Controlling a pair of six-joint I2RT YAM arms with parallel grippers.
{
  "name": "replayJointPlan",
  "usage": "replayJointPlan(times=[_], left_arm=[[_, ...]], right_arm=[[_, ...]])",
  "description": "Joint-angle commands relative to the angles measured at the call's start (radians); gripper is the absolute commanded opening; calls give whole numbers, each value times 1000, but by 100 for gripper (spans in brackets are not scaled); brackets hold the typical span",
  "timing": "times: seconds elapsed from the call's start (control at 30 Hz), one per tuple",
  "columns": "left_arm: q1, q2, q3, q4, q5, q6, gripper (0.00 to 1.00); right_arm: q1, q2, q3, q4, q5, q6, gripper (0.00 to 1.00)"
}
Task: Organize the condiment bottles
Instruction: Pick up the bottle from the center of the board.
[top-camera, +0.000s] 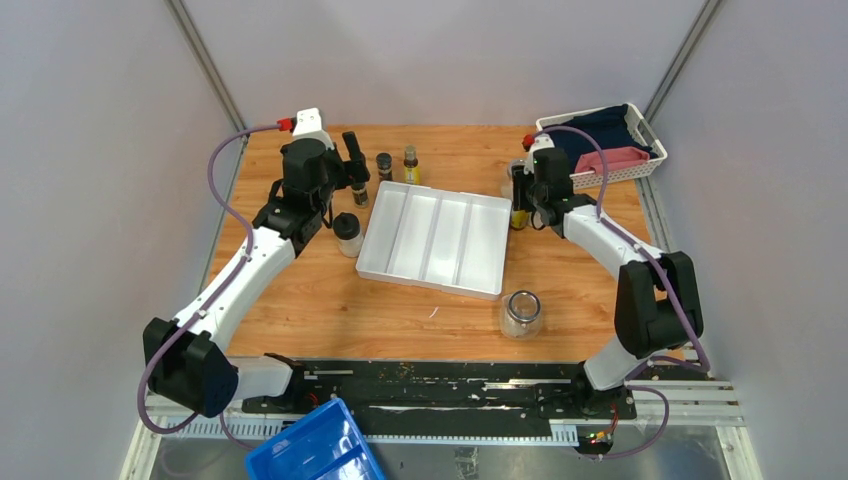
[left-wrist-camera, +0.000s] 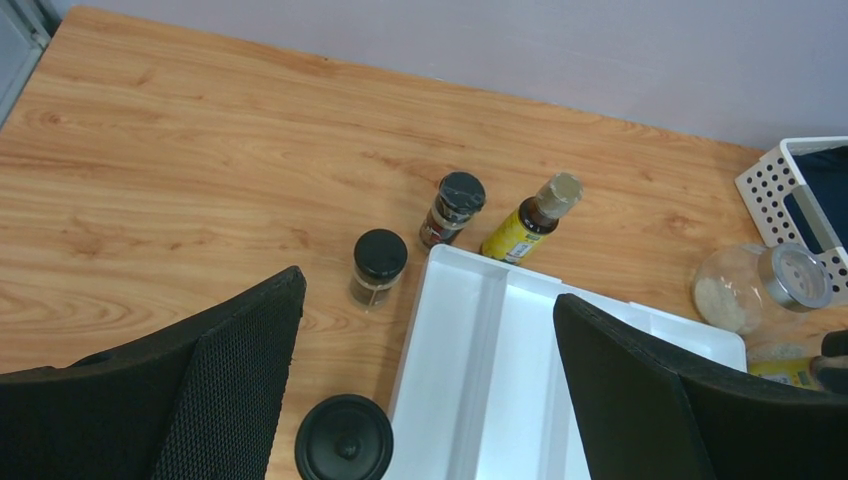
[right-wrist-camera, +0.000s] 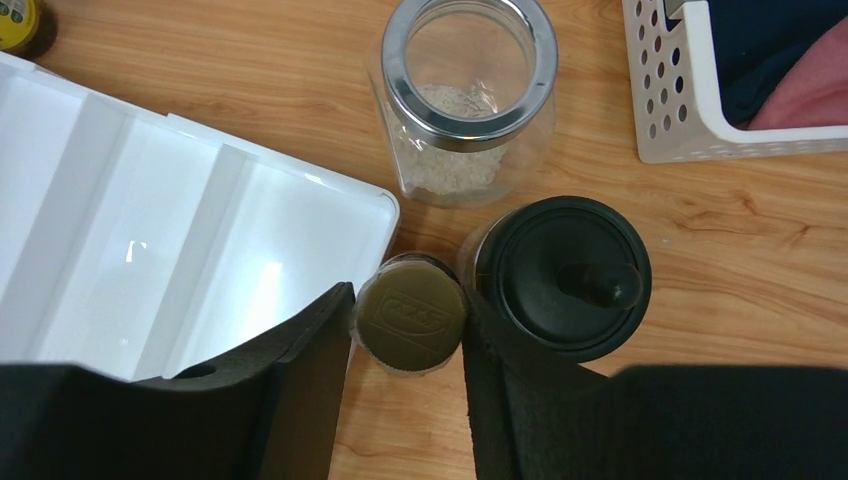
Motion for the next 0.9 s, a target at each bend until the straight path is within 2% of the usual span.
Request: replayJointPlan(times=[0.0, 0.2, 0.23, 0.87], left_arm=[[-8, 9, -10, 34, -7, -7, 99], [-15, 12, -13, 38, -10, -9, 99], [-16, 12, -14, 38, -10, -9, 99], [-26, 28, -8, 40, -23, -9, 98]], right_arm=[[-20, 22, 29, 9, -2, -10, 39], [-23, 23, 41, 9, 21, -28, 2], [-23, 23, 42, 9, 27, -32, 0], [-28, -22, 38, 62, 60, -87, 0]])
